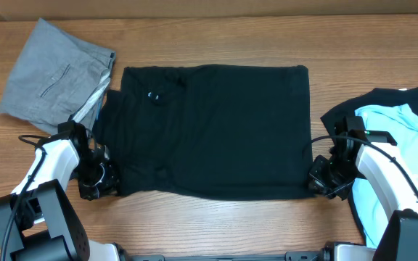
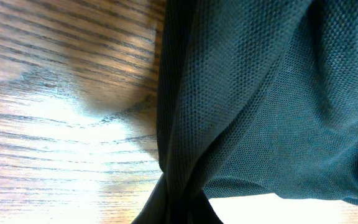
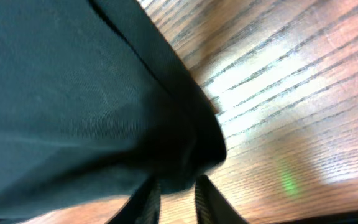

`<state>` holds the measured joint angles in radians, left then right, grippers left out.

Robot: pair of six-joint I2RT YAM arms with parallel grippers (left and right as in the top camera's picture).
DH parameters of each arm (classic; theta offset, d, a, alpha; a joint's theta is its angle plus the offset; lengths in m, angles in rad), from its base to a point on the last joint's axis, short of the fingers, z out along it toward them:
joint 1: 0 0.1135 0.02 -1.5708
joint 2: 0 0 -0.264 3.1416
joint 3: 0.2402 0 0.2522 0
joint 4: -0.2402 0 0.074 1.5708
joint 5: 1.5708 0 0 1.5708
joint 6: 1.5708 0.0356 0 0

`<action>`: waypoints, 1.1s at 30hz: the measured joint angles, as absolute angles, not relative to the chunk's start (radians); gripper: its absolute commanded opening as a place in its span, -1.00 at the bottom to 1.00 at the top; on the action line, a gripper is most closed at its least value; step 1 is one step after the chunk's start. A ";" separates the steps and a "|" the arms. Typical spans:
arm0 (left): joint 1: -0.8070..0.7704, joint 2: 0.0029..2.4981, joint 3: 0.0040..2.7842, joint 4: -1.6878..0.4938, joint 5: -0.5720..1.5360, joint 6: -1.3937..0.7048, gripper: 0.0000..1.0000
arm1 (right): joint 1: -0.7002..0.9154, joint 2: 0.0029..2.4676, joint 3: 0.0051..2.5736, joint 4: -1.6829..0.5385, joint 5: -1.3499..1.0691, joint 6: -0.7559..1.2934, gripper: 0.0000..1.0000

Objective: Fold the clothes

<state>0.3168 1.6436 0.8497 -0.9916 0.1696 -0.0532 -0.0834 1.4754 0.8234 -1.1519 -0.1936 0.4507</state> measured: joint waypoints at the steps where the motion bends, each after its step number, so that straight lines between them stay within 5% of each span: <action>1: 0.317 1.644 0.850 -0.991 0.168 -0.053 -0.91 | -0.083 1.475 0.823 -1.152 -0.192 0.453 -0.40; 6: 0.317 1.644 0.850 -0.991 0.168 -0.053 -0.91 | -0.083 1.475 0.816 -1.118 -0.191 0.474 -0.43; 9: 0.317 1.644 0.850 -0.991 0.168 -0.053 -0.92 | -0.083 1.475 0.790 -1.073 -0.196 0.488 -0.17; 17: 0.317 1.644 0.850 -0.991 0.168 -0.053 -0.91 | -0.083 1.475 0.742 -0.997 -0.247 0.494 -0.11; 18: 0.317 1.644 0.850 -0.991 0.168 -0.053 -0.92 | -0.083 1.475 0.742 -0.990 -0.250 0.496 -0.21; 21: 0.317 1.644 0.850 -0.989 0.168 -0.053 -0.91 | -0.083 1.475 0.742 -0.972 -0.259 0.496 -0.92; 33: 0.317 1.644 0.850 -0.993 0.167 -0.053 -0.92 | -0.084 1.450 0.779 -1.106 -0.258 0.486 -0.92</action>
